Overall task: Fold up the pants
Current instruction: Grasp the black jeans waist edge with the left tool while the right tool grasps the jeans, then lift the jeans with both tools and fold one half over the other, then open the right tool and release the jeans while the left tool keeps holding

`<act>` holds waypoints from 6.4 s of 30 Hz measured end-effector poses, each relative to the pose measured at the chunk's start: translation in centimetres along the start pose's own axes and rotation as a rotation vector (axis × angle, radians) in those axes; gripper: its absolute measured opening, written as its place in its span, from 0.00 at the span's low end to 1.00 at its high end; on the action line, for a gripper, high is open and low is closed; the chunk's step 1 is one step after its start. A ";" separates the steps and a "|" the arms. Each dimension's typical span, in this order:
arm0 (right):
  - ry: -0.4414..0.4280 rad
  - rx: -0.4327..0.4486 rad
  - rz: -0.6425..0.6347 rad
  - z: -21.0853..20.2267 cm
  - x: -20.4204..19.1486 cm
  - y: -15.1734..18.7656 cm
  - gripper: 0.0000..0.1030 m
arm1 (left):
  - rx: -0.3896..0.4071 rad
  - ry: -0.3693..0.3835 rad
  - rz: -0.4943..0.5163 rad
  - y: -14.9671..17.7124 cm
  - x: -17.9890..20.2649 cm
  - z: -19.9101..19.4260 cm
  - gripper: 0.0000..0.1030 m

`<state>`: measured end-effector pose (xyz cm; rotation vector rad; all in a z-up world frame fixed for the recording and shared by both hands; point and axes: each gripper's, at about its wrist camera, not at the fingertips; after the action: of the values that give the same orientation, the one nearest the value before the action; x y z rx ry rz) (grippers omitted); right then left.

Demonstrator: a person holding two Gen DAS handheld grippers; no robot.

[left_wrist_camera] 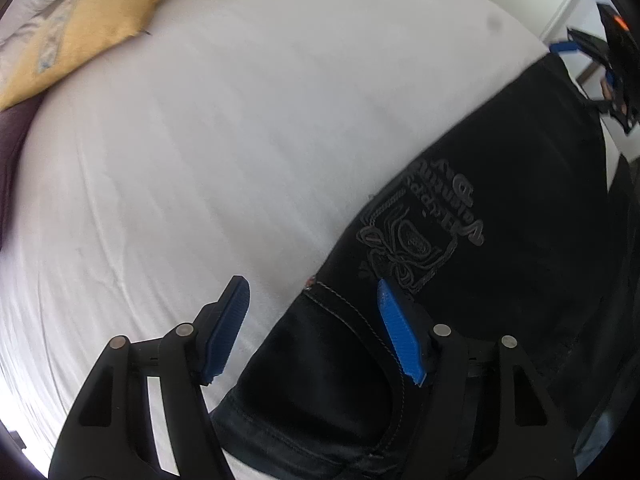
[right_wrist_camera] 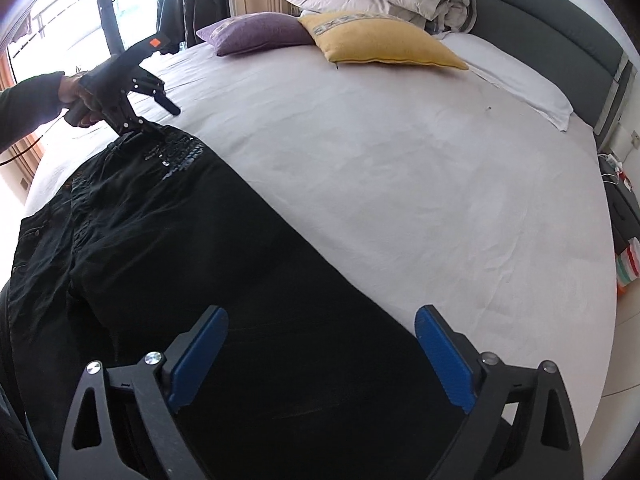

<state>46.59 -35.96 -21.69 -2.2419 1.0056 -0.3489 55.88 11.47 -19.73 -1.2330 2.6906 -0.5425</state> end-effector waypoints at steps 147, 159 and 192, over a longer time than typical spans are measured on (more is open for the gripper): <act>0.301 0.004 -0.134 -10.0 -35.2 15.7 0.27 | 0.447 -0.451 0.221 39.1 36.7 -14.9 0.13; 0.213 0.423 1.087 -23.9 -12.0 28.4 0.62 | 0.390 -0.405 0.100 37.2 35.1 -14.2 0.13; 0.198 0.531 1.228 -26.8 -4.7 25.8 0.09 | 0.336 -0.408 0.076 35.4 34.1 -12.2 0.13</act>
<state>15.97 -57.37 -18.28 -0.8620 1.8878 -0.2224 5.27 10.35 -20.79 -1.0161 2.1904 -0.6233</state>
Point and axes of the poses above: each gripper's, at about its wrist camera, not at the fingertips, and z roughly the way its jaws point, x to its right, y to its underside, and after that the axes turned 9 degrees about x, right-handed
